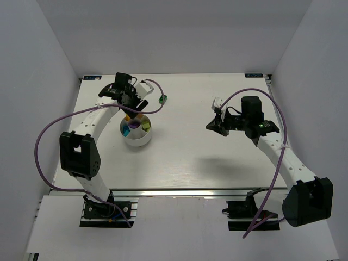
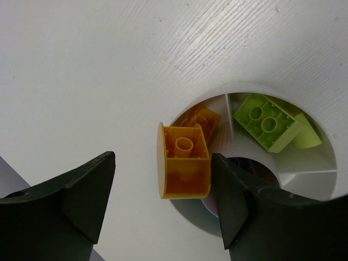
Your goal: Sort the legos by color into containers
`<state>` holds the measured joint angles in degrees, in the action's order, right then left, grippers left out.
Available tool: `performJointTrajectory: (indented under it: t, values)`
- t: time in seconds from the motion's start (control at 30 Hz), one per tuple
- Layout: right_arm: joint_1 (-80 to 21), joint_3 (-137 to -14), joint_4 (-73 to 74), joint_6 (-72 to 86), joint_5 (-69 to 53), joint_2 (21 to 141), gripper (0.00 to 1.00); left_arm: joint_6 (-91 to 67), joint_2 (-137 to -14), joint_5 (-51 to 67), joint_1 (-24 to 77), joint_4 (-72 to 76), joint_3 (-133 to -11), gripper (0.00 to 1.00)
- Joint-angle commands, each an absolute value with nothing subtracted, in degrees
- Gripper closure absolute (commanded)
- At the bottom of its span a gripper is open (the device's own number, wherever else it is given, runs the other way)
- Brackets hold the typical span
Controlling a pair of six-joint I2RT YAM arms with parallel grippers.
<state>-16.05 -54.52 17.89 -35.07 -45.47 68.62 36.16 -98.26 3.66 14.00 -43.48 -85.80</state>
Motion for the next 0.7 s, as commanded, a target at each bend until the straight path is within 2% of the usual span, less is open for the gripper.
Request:
performJointTrajectory:
  t: [0.0,0.13,0.53,0.63,0.67]
  values:
    - [-15.56,-53.88,17.49,-35.07,-47.29,68.29,0.93,35.68,-94.75,4.65,13.89,-43.06,-86.05,0.22]
    - [-15.21,-53.96,17.49,-34.98,-47.55,68.12,0.93,35.42,-94.92,6.06,13.89,-43.77,-85.87,0.32]
    - [-15.03,-53.79,17.49,-35.07,-47.99,68.2,0.93,33.32,-94.22,2.56,13.89,-42.1,-86.48,0.32]
    - [-14.94,-53.79,17.4,-34.89,-47.99,68.38,0.93,28.15,-94.04,0.89,13.89,-38.42,-88.24,0.39]
    - [-14.85,-53.79,17.32,-34.89,-47.99,68.47,0.93,26.12,-94.39,0.88,13.89,-37.19,-89.2,0.48]
